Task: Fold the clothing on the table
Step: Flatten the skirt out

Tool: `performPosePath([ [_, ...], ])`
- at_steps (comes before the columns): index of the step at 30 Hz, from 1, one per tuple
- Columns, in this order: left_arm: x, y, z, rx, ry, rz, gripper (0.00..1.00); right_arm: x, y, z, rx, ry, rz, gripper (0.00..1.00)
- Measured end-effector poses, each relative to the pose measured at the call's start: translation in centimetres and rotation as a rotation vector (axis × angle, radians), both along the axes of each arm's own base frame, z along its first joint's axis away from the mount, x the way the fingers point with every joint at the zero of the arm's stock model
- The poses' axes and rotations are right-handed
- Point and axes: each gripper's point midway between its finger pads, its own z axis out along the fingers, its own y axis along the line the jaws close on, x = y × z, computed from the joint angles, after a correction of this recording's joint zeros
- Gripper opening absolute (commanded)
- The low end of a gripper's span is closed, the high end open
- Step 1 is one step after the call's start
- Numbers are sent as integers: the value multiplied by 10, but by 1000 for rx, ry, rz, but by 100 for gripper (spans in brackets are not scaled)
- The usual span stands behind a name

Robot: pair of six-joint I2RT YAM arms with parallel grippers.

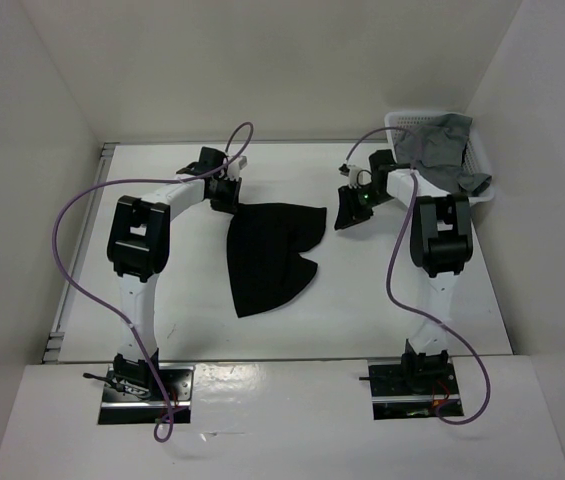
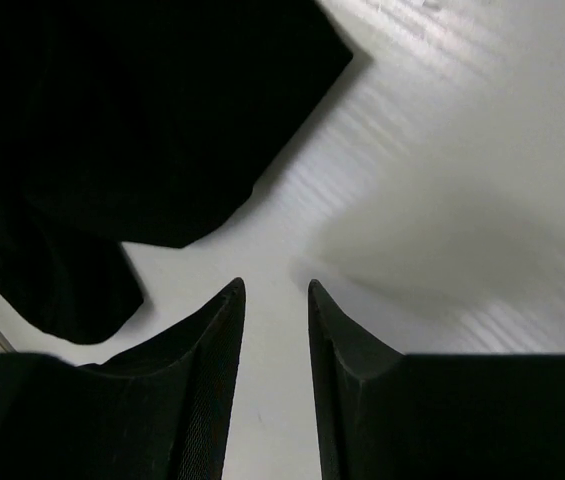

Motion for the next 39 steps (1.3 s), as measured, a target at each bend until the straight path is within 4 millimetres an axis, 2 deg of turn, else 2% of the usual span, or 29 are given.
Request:
performPosePath([
  [18, -2, -7, 0, -29, 3, -26, 0, 50, 16, -12, 82, -20, -2, 42],
  [28, -3, -11, -1, -35, 5, -37, 0, 65, 25, -12, 135, -26, 10, 42],
  [35, -3, -14, -1, -48, 6, -45, 0, 64, 27, -14, 148, -16, 12, 36],
  [39, -3, -14, -1, -48, 6, -45, 0, 63, 27, -15, 149, -13, 12, 28],
])
